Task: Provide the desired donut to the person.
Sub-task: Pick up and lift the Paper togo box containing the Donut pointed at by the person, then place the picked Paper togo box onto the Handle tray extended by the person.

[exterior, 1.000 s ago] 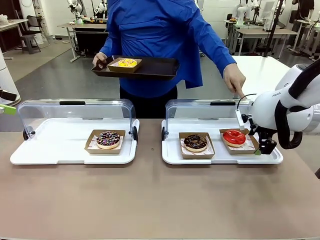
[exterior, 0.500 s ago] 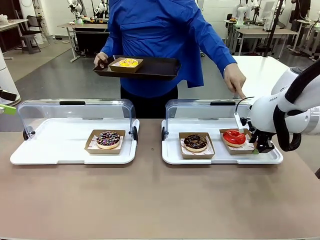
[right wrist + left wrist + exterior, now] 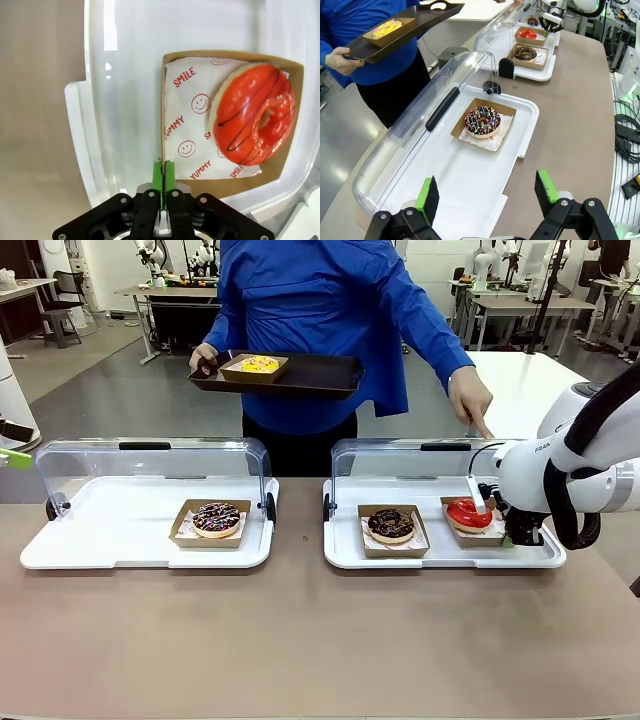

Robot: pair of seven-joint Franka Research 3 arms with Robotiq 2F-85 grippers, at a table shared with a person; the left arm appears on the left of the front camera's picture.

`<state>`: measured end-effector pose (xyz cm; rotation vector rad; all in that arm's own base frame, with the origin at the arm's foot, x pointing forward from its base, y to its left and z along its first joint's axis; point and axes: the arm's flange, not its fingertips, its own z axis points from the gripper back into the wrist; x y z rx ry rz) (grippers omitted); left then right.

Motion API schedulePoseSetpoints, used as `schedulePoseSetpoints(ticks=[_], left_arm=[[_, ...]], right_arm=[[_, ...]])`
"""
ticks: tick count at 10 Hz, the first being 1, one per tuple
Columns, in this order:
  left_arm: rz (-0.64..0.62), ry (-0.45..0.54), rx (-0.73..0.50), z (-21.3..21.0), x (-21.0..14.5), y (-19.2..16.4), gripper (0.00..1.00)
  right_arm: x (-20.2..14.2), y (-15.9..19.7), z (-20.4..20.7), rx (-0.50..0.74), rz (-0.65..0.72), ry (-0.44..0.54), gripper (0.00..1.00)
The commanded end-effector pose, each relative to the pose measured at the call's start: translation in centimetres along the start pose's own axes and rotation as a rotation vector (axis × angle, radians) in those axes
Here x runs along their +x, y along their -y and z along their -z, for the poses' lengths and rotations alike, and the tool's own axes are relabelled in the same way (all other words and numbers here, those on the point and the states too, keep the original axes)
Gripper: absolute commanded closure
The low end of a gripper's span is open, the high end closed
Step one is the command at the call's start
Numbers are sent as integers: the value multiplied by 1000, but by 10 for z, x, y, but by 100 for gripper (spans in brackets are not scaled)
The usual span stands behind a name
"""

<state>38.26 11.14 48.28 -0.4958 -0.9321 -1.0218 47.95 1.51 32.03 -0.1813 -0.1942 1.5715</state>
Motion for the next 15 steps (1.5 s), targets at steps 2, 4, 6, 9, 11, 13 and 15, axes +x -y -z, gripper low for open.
schedulePoseSetpoints(ticks=[2,4,6,9,11,13,15], left_arm=[[2,21,1,0,0,0,0],[2,21,1,0,0,0,0],[2,21,1,0,0,0,0],[2,21,1,0,0,0,0],[2,21,1,0,0,0,0],[2,21,1,0,0,0,0],[2,21,1,0,0,0,0]], right_arm=[[-6,-5,-14,2,7,-1,100],[-17,-32,-55,-42,1,41,100],[-29,-76,-103,-36,-5,91,100],[-38,-146,-160,-96,-106,195,100],[-39,-177,-192,-150,-139,259,100],[-35,-204,-222,-190,-202,309,100],[-23,-206,-234,-185,-208,306,100]])
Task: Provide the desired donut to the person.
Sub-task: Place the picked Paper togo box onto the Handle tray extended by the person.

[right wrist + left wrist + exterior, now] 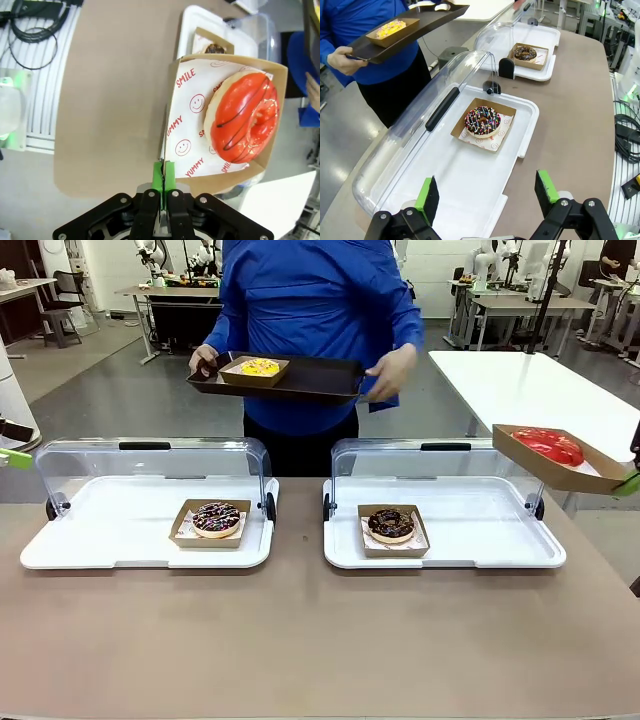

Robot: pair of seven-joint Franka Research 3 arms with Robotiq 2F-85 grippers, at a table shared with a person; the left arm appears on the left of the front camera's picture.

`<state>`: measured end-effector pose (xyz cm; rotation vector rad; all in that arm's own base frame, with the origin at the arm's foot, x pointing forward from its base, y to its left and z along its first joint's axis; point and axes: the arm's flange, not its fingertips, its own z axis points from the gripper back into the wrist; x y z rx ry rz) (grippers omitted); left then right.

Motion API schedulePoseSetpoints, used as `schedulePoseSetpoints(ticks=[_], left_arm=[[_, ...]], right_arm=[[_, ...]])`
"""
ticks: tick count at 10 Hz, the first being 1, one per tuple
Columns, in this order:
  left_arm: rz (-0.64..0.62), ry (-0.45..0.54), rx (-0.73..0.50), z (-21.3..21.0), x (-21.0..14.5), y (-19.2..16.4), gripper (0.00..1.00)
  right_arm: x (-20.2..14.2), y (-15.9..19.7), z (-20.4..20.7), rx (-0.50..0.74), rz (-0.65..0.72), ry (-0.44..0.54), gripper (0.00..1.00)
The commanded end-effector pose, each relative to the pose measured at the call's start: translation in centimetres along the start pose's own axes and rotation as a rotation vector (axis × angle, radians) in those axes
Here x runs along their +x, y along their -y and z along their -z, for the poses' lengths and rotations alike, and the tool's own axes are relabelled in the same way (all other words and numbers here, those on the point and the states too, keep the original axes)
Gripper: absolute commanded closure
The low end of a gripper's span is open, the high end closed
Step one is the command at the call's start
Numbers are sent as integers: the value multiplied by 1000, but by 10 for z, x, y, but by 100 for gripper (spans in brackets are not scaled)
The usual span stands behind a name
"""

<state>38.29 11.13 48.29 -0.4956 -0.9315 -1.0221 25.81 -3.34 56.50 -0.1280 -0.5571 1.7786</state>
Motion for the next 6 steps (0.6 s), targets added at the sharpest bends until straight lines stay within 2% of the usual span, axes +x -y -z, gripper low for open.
schedulePoseSetpoints(ticks=[1,3,6], left_arm=[[2,21,1,-1,0,0,0],[2,21,1,-1,0,0,0],[2,21,1,-1,0,0,0]], right_arm=[[23,-44,53,9,-4,44,100],[27,-20,56,8,21,23,100],[27,-13,62,33,38,25,100]])
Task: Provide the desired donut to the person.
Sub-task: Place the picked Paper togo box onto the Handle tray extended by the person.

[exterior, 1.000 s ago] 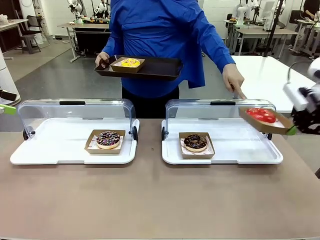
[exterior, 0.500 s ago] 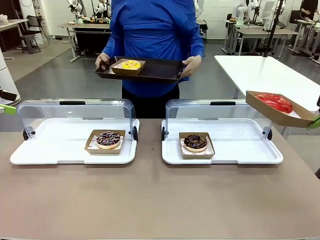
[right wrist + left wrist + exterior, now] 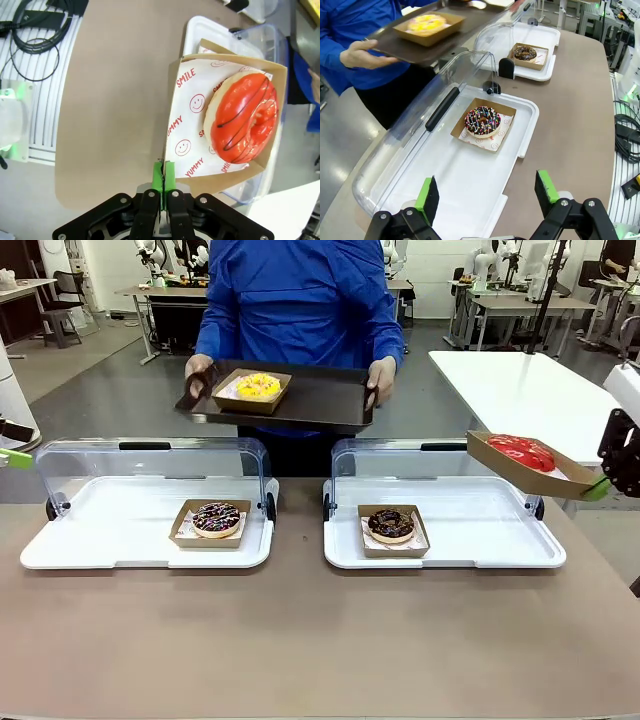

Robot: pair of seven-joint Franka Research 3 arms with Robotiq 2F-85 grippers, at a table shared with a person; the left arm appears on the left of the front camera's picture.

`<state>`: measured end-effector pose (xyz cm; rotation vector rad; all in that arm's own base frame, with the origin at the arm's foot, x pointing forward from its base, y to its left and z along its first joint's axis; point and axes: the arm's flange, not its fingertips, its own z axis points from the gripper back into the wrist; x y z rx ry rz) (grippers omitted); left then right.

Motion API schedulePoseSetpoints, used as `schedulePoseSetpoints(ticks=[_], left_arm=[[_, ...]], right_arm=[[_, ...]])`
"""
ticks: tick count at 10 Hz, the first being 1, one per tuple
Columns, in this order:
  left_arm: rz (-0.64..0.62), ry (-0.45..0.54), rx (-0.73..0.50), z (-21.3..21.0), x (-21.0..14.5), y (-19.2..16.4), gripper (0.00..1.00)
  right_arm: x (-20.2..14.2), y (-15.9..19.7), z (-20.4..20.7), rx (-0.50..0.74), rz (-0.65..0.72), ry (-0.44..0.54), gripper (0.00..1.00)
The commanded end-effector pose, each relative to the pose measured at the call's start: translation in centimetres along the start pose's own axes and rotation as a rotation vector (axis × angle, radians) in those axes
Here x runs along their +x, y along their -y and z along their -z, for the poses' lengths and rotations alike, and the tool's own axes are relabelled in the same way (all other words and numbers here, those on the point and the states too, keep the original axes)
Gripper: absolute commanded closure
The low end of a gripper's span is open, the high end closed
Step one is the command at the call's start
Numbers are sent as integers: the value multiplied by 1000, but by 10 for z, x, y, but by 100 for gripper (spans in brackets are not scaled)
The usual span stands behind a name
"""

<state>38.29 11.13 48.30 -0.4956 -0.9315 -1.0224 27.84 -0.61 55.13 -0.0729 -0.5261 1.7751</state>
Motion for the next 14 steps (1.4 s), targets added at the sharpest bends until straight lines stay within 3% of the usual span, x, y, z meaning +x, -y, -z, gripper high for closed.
schedulePoseSetpoints(ticks=[1,5,8,11,12,14], left_arm=[[2,21,1,-1,0,0,0],[2,21,1,-1,0,0,0],[2,21,1,-1,0,0,0],[2,21,1,-1,0,0,0],[2,21,1,-1,0,0,0],[2,21,1,-1,0,0,0]], right_arm=[[9,-26,35,-16,31,-1,100],[44,16,24,-40,84,-21,100],[129,106,23,-112,53,-51,100],[205,198,77,-138,64,-141,100],[226,223,101,-89,82,-164,100],[235,253,143,-48,162,-256,100]])
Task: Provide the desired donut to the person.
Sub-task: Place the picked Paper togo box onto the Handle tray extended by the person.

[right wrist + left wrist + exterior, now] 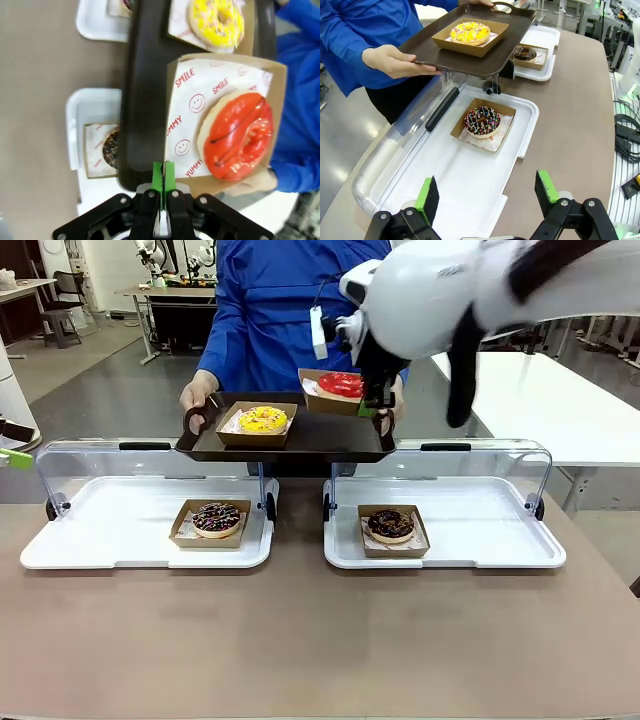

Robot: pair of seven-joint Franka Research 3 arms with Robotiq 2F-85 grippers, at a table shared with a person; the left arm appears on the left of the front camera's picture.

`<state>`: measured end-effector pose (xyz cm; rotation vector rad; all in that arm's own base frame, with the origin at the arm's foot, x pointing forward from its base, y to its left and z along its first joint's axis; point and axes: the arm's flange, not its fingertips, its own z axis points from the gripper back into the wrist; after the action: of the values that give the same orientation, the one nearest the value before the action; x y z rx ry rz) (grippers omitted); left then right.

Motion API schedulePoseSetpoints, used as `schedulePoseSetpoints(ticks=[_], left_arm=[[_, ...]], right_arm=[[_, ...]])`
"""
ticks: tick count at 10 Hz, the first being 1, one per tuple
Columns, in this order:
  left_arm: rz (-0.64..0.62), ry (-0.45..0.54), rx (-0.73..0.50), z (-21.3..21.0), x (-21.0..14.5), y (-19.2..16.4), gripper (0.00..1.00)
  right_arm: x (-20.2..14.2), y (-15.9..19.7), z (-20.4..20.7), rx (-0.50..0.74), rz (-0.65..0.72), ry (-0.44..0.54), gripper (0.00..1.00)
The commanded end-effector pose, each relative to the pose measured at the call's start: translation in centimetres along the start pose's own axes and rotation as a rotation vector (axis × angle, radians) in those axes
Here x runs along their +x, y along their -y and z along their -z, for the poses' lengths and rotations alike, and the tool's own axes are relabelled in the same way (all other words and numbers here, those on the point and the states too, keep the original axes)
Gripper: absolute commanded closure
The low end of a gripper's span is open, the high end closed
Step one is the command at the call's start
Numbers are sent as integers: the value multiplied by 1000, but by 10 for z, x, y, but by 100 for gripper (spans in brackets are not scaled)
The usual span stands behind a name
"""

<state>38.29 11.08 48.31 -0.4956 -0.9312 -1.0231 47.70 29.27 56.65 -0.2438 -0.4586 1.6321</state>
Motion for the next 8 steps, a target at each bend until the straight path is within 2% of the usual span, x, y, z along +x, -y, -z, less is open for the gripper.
schedulePoseSetpoints(ticks=[1,4,5,6,7,8], left_arm=[[1,22,2,-1,-1,0,0],[1,22,2,-1,-1,0,0],[1,22,2,-1,-1,0,0],[1,22,2,-1,-1,0,0],[1,22,2,-1,-1,0,0],[1,22,2,-1,-1,0,0]], right_arm=[[11,16,15,68,43,-86,100],[17,16,51,105,39,-151,100],[14,17,52,106,45,-128,40],[9,17,47,114,51,-104,40],[5,17,40,116,50,-98,0],[3,17,37,135,42,-105,0]])
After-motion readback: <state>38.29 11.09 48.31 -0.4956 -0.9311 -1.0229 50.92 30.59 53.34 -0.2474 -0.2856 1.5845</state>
